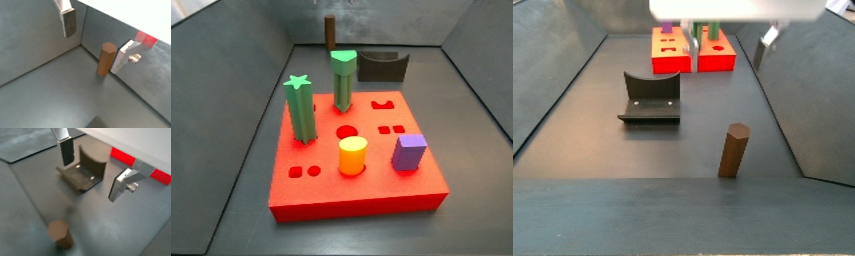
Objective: Pick up the hexagon object. Move up. Move to above the board. Insert the hexagon object.
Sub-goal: Pick up the hexagon object.
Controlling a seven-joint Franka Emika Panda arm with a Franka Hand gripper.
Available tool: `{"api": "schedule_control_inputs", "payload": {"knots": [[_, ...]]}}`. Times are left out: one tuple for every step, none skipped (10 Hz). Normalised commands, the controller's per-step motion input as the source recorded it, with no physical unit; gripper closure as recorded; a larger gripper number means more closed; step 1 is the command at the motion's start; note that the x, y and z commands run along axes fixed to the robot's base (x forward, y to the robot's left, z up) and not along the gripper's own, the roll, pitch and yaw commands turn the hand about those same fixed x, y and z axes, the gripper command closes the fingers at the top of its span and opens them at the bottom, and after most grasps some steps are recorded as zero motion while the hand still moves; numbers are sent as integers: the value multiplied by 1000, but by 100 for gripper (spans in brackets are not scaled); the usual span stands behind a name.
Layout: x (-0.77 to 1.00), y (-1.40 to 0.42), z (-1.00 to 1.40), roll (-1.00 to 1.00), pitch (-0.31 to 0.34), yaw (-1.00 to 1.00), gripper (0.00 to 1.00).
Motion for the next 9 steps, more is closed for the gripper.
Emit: {"api": "schedule_control_inputs", "payload": {"knots": [[-74, 820, -660, -111, -227, 251, 0], [-123, 820, -629, -114, -247, 231, 0], [-46, 809, -560, -119, -236, 260, 0], [0, 774, -549, -137, -236, 286, 0], [0, 763, -537, -141, -234, 294, 0], [0, 717, -580, -141, -239, 280, 0], [0, 689, -609, -123, -237, 291, 0], [0, 640, -643, -107, -243, 277, 0], [0, 40, 0, 0, 0, 0, 0]]}}
